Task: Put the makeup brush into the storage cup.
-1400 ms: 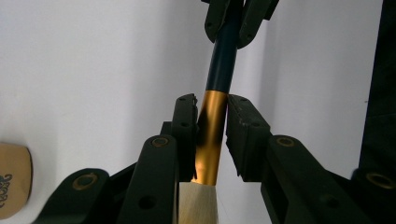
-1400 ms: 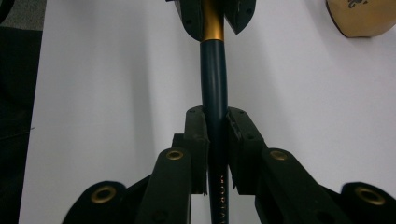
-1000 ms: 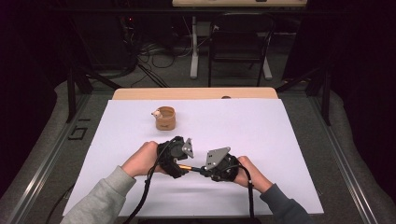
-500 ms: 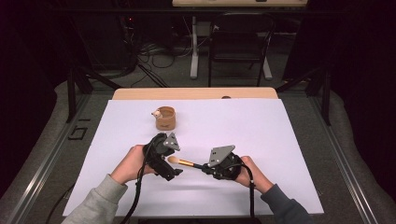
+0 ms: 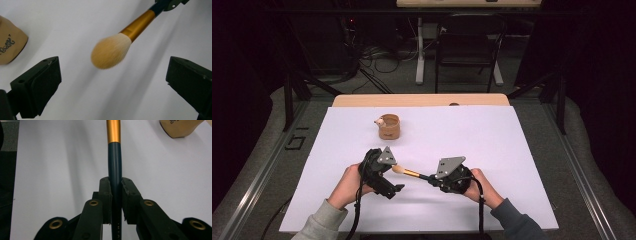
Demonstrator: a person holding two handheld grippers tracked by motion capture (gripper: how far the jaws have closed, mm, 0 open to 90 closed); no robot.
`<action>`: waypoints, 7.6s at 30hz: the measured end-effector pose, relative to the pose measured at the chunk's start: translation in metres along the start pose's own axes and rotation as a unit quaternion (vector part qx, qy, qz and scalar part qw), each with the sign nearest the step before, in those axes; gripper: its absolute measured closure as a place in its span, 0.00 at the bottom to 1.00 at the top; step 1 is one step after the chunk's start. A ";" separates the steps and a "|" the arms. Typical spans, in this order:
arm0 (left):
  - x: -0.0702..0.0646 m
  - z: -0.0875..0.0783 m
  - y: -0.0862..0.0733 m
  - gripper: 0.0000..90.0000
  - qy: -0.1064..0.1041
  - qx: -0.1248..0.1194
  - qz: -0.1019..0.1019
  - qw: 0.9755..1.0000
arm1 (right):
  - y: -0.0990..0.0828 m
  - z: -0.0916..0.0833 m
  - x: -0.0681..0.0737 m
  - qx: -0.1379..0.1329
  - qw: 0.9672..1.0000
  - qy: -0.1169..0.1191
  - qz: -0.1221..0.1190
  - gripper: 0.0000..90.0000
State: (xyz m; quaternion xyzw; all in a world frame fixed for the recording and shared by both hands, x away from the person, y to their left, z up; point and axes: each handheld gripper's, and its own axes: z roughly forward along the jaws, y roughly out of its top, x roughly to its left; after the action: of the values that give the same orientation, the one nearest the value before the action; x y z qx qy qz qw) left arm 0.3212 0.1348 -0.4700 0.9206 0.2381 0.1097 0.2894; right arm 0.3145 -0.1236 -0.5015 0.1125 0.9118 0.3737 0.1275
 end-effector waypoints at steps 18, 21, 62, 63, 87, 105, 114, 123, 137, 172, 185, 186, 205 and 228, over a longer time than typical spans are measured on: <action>-0.004 0.000 -0.027 0.00 0.008 -0.091 -0.060 0.994 | -0.004 -0.004 0.002 -0.042 0.998 -0.028 0.049 0.89; -0.004 0.001 -0.028 0.00 0.008 -0.095 -0.065 0.993 | -0.005 -0.004 0.002 -0.060 0.995 -0.032 0.067 0.89; -0.018 0.006 -0.024 0.38 -0.010 -0.194 -0.111 0.975 | 0.005 0.018 0.020 -0.136 0.981 -0.057 0.124 0.89; -0.019 0.006 -0.024 0.44 -0.011 -0.197 -0.110 0.974 | 0.006 0.021 0.021 -0.135 0.982 -0.058 0.122 0.89; -0.030 0.005 -0.022 0.82 0.000 -0.285 -0.116 0.952 | 0.012 0.036 0.031 -0.126 0.985 -0.058 0.106 0.89; -0.037 -0.006 -0.022 0.86 0.015 -0.298 -0.079 0.951 | 0.015 0.024 0.028 -0.133 0.984 -0.060 0.099 0.77; -0.029 -0.009 -0.028 0.86 0.035 -0.286 -0.080 0.954 | 0.008 0.012 0.019 -0.130 0.983 -0.068 0.111 0.60; -0.023 -0.010 -0.033 0.86 0.049 -0.273 -0.082 0.957 | 0.000 0.001 0.013 -0.123 0.983 -0.071 0.117 0.40; -0.013 -0.010 -0.039 0.86 0.070 -0.259 -0.085 0.960 | -0.017 -0.016 0.003 -0.131 0.978 -0.094 0.130 0.17; 0.009 -0.012 -0.048 0.86 0.097 -0.243 -0.097 0.960 | -0.055 -0.056 0.000 -0.177 0.960 -0.162 0.147 0.00; 0.021 -0.013 -0.044 0.86 0.108 -0.240 -0.094 0.960 | -0.062 -0.061 -0.001 -0.179 0.956 -0.171 0.155 0.00; 0.021 -0.013 -0.044 0.86 0.110 -0.242 -0.093 0.960 | -0.062 -0.061 -0.001 -0.179 0.956 -0.171 0.155 0.00; 0.039 -0.008 -0.033 0.86 0.114 -0.237 -0.088 0.961 | -0.062 -0.059 -0.005 -0.174 0.957 -0.172 0.157 0.00; 0.055 -0.005 -0.015 0.86 0.115 -0.231 -0.082 0.963 | -0.062 -0.057 -0.006 -0.170 0.958 -0.169 0.156 0.00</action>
State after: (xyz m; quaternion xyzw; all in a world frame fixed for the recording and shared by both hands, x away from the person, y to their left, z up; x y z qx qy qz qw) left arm 0.3609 0.1753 -0.4708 0.7872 0.3130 0.2428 0.4727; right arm 0.2952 -0.2058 -0.5054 0.2912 0.7711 0.5143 0.2369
